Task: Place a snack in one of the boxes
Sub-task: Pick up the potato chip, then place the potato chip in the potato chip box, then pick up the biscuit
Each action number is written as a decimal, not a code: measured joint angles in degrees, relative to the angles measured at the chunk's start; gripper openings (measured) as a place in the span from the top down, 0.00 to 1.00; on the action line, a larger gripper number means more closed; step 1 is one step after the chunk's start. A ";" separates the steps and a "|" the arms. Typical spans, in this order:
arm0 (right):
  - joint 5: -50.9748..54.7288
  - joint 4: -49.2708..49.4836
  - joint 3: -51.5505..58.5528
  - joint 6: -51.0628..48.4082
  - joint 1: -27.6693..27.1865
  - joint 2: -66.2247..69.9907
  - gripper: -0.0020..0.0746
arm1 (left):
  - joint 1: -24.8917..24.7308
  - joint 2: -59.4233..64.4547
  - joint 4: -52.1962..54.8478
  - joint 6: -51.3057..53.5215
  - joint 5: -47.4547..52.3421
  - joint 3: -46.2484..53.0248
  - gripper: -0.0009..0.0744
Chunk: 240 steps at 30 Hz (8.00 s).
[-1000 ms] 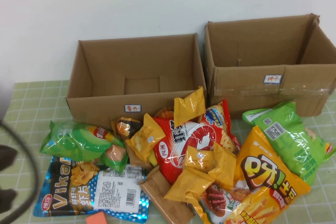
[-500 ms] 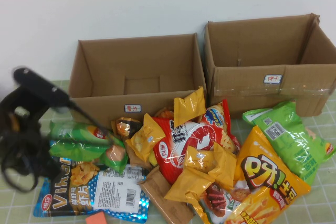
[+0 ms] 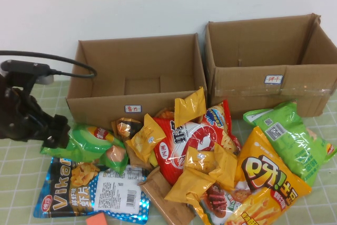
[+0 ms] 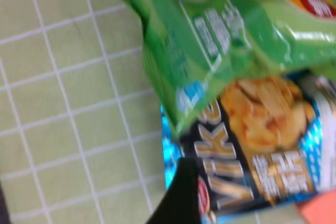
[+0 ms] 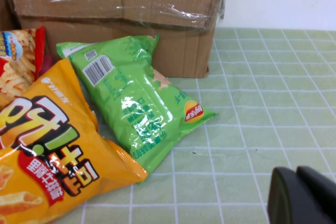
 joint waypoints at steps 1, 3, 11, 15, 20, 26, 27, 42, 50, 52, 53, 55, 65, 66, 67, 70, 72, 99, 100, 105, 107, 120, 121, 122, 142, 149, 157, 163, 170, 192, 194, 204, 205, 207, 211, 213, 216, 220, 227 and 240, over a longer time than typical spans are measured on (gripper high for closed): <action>0.00 0.00 0.00 0.00 0.00 0.00 0.98 | 0.00 0.88 -0.34 0.27 -1.12 0.00 0.14; 0.00 0.00 0.00 0.00 0.00 0.00 0.98 | 0.09 2.41 -0.90 0.69 -3.03 0.00 0.14; 0.00 0.00 0.00 0.00 0.00 0.00 0.98 | 0.09 8.56 -1.30 0.22 -9.67 0.00 0.14; 0.00 0.00 0.00 0.00 0.00 0.00 0.98 | 0.09 11.01 0.74 -1.48 -10.99 0.00 0.14; 0.00 0.00 0.00 0.00 0.00 0.00 0.98 | 0.09 13.28 5.75 -6.03 -12.62 -0.09 0.14; 0.00 0.00 0.00 0.00 0.00 0.00 0.98 | 0.09 14.64 6.77 -7.82 -15.30 -0.09 0.14; 0.00 0.00 0.00 0.00 0.00 0.00 0.98 | 0.09 14.79 6.77 -7.91 -15.73 -0.09 0.14; 0.00 0.00 0.00 0.00 0.00 0.00 0.98 | 0.09 18.73 5.08 -8.34 -19.22 -0.13 0.42; 0.00 0.00 0.00 0.00 0.00 0.00 0.98 | 0.09 18.73 4.01 -6.96 -20.00 -0.13 0.95; 0.00 0.00 0.00 0.00 0.00 0.00 0.98 | 0.12 18.29 3.48 -5.72 -19.29 -0.13 0.97; 0.00 0.00 0.00 0.00 0.00 0.00 0.98 | 0.12 17.76 3.22 -4.96 -18.66 -0.13 0.97; 0.00 0.00 0.00 0.00 0.00 0.00 0.98 | 0.21 16.19 2.93 -4.08 -17.16 -0.13 0.98; 0.00 0.00 0.00 0.00 0.00 0.00 0.98 | 0.21 -0.24 0.60 2.11 -12.10 -0.13 0.99; 0.00 0.00 0.00 0.00 0.00 0.00 0.98 | 0.21 -2.31 -0.53 2.98 -11.97 -0.13 0.99; 0.00 0.00 0.00 0.00 0.00 0.00 0.98 | 0.21 -4.00 -1.90 3.95 -11.81 -0.13 0.99; 0.00 0.00 0.00 0.00 0.00 0.00 0.98 | 0.21 -10.08 -6.49 7.58 -11.20 -0.13 0.99; 0.00 0.00 0.00 0.00 0.00 0.00 0.98 | 0.21 -13.82 -10.16 10.78 -10.94 -0.13 0.99; 0.00 0.00 0.00 0.00 0.00 0.00 0.98 | 0.21 -6.47 -88.45 74.75 -25.80 -1.46 0.99; 0.00 0.00 0.00 0.00 0.00 0.00 0.98 | 0.21 -4.74 -89.25 76.07 -25.80 -2.35 0.99; 0.00 0.00 0.00 0.00 0.00 0.00 0.98 | 0.21 4.59 -91.00 78.88 -25.89 -9.64 0.99; 0.00 0.00 0.00 0.00 0.00 0.00 0.98 | 0.21 8.18 -91.12 79.15 -25.79 -12.74 0.99; 0.00 0.00 0.00 0.00 0.00 0.00 0.98 | 0.21 25.43 -91.49 79.84 -25.70 -22.89 0.91; 0.00 0.00 0.00 0.00 0.00 0.00 0.98 | 0.21 25.81 -91.49 79.97 -25.96 -23.11 0.85; 0.00 0.00 0.00 0.00 0.00 0.00 0.98 | 0.21 26.22 -91.49 80.09 -26.11 -23.36 0.77; 0.00 0.00 0.00 0.00 0.00 0.00 0.98 | 1.03 3.76 -69.15 75.42 -12.29 -23.96 0.97; 0.00 0.00 0.00 0.00 0.00 0.00 0.98 | 1.03 -2.27 -46.45 59.33 1.72 -24.05 0.99; 0.00 0.00 0.00 0.00 0.00 0.00 0.98 | 1.03 -3.77 -16.62 34.91 6.92 -22.93 0.99; 0.00 0.00 0.00 0.00 0.00 0.00 0.98 | 1.03 -8.42 -3.49 20.59 0.53 -13.07 0.99; 0.00 0.00 0.00 0.00 0.00 0.00 0.98 | 1.03 -19.18 -2.12 15.29 -7.93 6.38 0.99; 0.00 0.00 0.00 0.00 0.00 0.00 0.98 | 1.03 -40.21 -29.50 34.08 -9.20 26.20 0.99; 0.00 0.00 0.00 0.00 0.00 0.00 0.98 | 1.03 -39.42 -37.51 42.97 -9.28 26.20 0.99; 0.00 0.00 0.00 0.00 0.00 0.00 0.98 | 1.03 -29.42 -71.91 80.03 -12.46 26.20 0.99; 0.00 0.00 0.00 0.00 0.00 0.00 0.98 | 1.03 -28.13 -72.32 81.70 -12.58 25.92 0.99; 0.00 0.00 0.00 0.00 0.00 0.00 0.98 | 1.03 -24.73 -72.36 84.35 -12.58 24.51 0.99; 0.00 0.00 0.00 0.00 0.00 0.00 0.98 | -2.73 -19.45 -66.28 85.44 -15.61 20.59 0.99; 0.00 0.00 0.00 0.00 0.00 0.00 0.98 | -7.09 -17.47 -62.50 85.44 -20.80 18.96 0.99; 0.00 0.00 0.00 0.00 0.00 0.00 0.98 | -15.58 -15.19 -60.51 85.44 -33.28 18.47 0.99; 0.00 0.00 0.00 0.00 0.00 0.00 0.98 | -25.69 -11.48 -63.96 87.58 -51.90 18.39 0.99; 0.00 0.00 0.00 0.00 0.00 0.00 0.98 | -32.74 -3.73 -89.47 100.10 -63.82 16.88 0.94; 0.00 0.00 0.00 0.00 0.00 0.00 0.98 | -25.91 5.16 -93.91 91.10 -52.74 14.73 0.22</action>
